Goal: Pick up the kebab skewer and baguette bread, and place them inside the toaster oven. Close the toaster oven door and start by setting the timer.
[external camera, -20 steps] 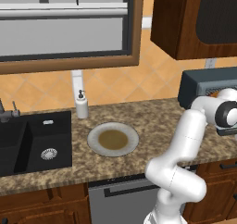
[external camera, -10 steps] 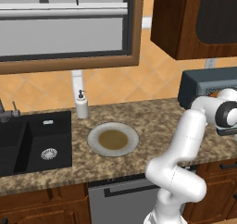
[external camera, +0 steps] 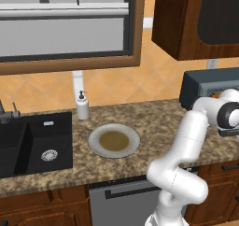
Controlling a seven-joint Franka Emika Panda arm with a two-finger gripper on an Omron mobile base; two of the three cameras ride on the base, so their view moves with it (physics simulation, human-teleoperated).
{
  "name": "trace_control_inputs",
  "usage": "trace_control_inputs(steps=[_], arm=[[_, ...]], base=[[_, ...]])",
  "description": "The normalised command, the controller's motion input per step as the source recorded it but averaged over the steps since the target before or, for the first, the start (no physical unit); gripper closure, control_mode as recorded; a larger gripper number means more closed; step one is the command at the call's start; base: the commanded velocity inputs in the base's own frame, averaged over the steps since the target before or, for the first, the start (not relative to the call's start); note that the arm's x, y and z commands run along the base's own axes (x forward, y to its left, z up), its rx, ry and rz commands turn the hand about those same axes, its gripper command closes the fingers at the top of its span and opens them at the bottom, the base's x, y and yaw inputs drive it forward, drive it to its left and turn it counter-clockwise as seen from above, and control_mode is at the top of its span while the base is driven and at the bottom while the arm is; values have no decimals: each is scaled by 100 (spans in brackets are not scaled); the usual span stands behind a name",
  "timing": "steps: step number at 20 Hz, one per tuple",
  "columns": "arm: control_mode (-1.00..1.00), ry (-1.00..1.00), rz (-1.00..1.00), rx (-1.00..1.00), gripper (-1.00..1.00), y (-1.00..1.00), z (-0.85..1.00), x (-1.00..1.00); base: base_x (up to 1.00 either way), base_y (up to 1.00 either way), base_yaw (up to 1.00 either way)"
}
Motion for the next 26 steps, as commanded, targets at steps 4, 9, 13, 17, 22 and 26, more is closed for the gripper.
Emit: trace_control_inputs(steps=[4, 9, 13, 17, 22, 26], arm=[[-100, 0, 0, 0, -100, 0, 38, 5], [-100, -1, 0, 0, -100, 0, 52, 6], [-100, -1, 0, 0, -100, 1, 46, 13], [-100, -2, 0, 0, -100, 11, 37, 17], [-100, -2, 0, 0, -100, 16, 33, 23], [-100, -1, 0, 0, -100, 22, 27, 30]], base=[[0, 0, 0], [0, 0, 0], [0, 0, 0], [0, 0, 0], [0, 0, 0], [0, 0, 0]])
